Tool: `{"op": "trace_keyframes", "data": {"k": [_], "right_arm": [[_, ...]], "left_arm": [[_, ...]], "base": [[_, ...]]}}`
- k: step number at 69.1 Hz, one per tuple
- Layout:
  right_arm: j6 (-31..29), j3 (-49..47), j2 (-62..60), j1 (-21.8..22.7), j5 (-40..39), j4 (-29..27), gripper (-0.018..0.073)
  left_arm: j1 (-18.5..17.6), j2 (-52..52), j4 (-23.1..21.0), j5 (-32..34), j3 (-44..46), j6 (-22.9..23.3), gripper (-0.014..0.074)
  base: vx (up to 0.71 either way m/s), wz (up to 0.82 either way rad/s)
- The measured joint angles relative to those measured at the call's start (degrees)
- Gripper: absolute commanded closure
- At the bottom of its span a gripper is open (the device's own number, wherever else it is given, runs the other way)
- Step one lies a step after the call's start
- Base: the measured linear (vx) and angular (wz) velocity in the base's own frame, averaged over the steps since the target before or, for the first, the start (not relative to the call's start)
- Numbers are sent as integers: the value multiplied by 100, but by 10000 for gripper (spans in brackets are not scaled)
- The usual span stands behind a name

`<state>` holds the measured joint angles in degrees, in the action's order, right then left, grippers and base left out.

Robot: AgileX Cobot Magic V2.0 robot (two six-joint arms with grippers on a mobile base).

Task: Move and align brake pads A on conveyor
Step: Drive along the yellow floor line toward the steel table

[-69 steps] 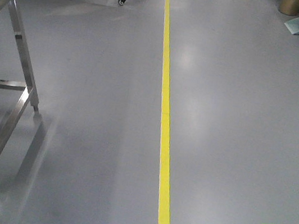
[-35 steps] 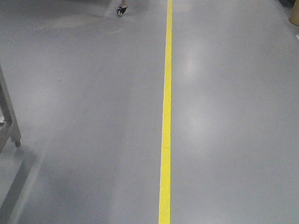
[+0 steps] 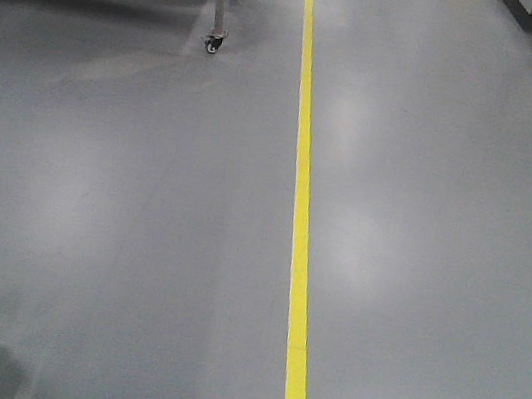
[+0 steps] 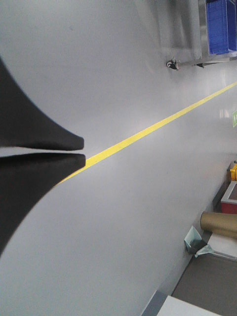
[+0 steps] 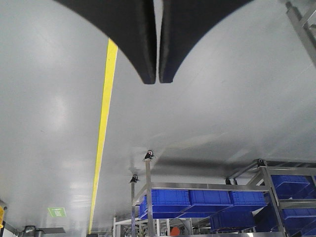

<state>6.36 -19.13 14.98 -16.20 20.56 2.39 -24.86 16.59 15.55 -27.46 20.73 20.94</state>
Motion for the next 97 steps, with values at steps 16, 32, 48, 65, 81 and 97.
{"op": "trace_keyframes", "data": {"k": [16, 32, 48, 65, 81, 97], "right_arm": [[0, 0, 0, 0, 0, 0, 567], [0, 0, 0, 0, 0, 0, 567], [0, 0, 0, 0, 0, 0, 567], [0, 0, 0, 0, 0, 0, 567], [0, 0, 0, 0, 0, 0, 567], [0, 0, 0, 0, 0, 0, 567]], "left_arm": [[0, 0, 0, 0, 0, 0, 601], [0, 0, 0, 0, 0, 0, 601], [0, 0, 0, 0, 0, 0, 601], [0, 0, 0, 0, 0, 0, 601], [0, 0, 0, 0, 0, 0, 601], [0, 0, 0, 0, 0, 0, 601]], "base": [[56, 3], [53, -1], [50, -5], [41, -3], [24, 4], [8, 5]]}}
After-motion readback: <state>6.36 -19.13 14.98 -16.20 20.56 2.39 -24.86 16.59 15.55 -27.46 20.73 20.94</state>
